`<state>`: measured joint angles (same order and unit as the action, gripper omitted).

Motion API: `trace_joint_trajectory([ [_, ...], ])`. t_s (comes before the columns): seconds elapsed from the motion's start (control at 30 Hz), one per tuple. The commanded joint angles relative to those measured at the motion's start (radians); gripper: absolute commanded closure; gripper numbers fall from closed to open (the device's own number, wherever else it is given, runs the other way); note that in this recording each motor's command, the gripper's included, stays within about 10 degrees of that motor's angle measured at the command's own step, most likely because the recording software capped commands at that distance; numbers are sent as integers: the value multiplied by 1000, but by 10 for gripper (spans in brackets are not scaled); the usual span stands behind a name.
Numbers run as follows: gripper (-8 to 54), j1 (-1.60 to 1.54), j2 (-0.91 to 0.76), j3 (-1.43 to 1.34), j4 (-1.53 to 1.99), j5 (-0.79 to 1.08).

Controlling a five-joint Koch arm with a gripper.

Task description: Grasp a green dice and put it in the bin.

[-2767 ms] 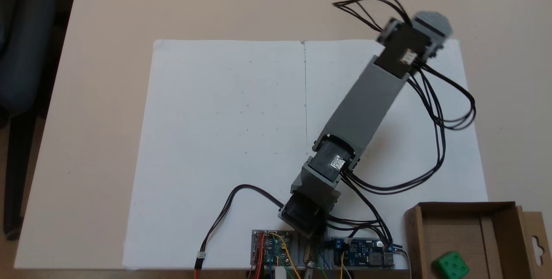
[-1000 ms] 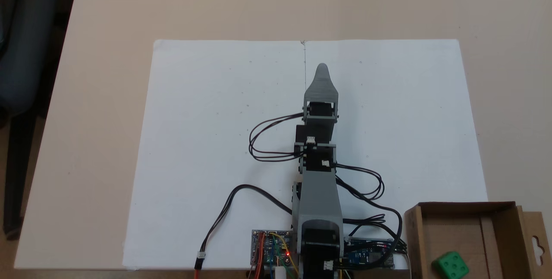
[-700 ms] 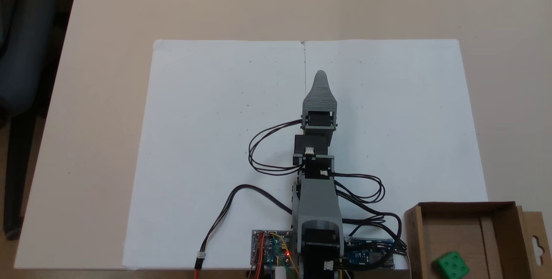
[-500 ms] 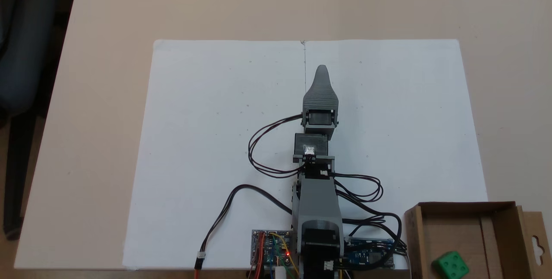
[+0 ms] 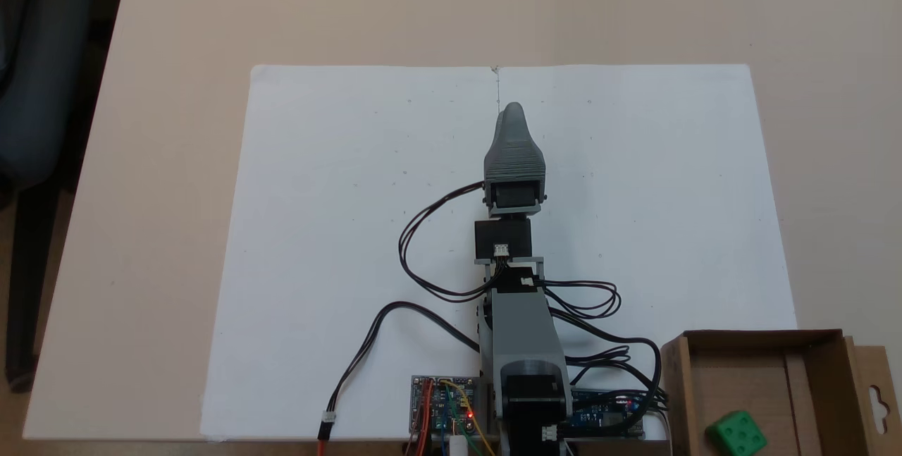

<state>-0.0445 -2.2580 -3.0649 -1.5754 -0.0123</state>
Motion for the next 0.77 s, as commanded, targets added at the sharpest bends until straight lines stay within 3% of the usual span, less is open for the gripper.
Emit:
trace_joint_trajectory([
  [0.0,4,-17,-109,-66,-86,-40],
  [0.73,4,6,-109,-66,-84,-38],
])
